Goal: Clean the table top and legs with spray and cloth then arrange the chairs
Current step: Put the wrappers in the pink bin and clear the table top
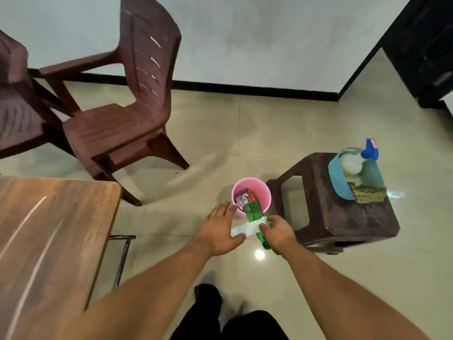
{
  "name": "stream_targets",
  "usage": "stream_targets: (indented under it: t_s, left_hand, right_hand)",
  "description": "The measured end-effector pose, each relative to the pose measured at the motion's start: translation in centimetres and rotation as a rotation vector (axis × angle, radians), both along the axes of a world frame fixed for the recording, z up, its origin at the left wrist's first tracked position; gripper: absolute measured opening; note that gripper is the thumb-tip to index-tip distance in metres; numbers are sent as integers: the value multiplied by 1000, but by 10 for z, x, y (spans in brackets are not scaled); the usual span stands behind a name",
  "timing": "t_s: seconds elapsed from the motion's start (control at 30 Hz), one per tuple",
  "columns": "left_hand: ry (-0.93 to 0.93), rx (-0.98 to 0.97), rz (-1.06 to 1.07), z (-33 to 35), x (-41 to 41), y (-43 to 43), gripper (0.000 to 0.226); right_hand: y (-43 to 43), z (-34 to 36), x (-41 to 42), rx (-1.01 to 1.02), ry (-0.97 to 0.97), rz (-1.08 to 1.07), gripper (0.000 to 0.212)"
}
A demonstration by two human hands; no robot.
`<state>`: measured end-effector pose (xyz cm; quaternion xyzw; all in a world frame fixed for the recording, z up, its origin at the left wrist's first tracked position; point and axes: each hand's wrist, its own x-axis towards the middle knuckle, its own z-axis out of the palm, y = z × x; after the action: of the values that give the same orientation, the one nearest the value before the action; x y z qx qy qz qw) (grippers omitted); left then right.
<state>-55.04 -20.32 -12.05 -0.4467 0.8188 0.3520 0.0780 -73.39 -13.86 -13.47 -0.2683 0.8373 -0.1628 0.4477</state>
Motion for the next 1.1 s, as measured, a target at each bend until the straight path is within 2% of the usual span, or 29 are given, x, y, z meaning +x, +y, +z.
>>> stream_targets:
  t_s: [0.1, 0.33, 0.5, 0.63, 0.73, 0.87, 0.93, 1.1]
  left_hand:
    - [-97, 32, -14, -59, -17, -48, 90]
    - [-187, 30, 47, -227, -72, -133, 87]
    - [-229, 109, 111, -307, -91, -134, 85]
    - [-253, 169, 129, -344, -95, -129, 85]
    - [-283, 200, 150, -347, -95, -127, 85]
    - [-326, 239, 135, -313, -100, -121, 86]
    - [-331, 239, 112, -280, -105, -117, 86]
    - [-297, 136, 42, -169, -123, -106, 85]
  right_hand:
    - [-42, -62, -37, 71, 41, 41, 23]
    - [-128, -254, -97, 212, 39, 62, 30]
    - [-153, -337, -115, 299, -18, 25, 24]
    - [-171, -372, -123, 314, -54, 46, 24]
    - [-173, -376, -124, 304, -105, 73, 33]
    - [-149, -340, -132, 399, -46, 229, 51]
    - [-135, -306, -131, 385, -15, 309, 54]
    - [-114, -170, -123, 172, 140, 495, 49]
